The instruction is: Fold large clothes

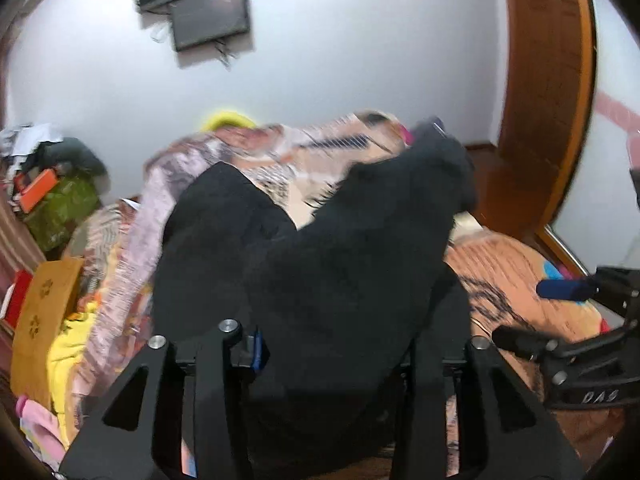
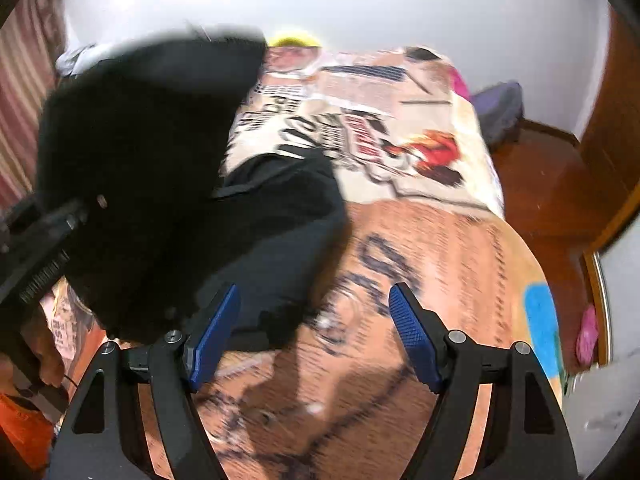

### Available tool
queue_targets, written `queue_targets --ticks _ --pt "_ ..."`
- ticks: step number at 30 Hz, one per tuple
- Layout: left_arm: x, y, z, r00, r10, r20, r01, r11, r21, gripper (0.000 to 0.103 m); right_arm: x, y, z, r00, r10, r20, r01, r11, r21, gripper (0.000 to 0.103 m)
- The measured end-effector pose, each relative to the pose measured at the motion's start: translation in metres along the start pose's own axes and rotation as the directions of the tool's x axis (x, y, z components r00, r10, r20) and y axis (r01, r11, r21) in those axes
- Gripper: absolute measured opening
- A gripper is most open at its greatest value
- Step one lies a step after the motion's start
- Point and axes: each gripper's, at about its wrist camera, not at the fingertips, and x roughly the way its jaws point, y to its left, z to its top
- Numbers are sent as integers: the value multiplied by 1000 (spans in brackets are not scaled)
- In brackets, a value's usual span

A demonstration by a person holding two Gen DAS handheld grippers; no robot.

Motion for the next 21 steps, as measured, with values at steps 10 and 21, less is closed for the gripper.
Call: queue_targets --ticks 10,21 --pt "32 -32 -23 967 -159 -199 169 985 37 87 -13 -24 -18 1000 -1 2 1 997 83 73" --pt "-12 -25 -18 976 -152 -159 164 984 64 89 -48 -11 -3 995 6 98 -13 998 63 73"
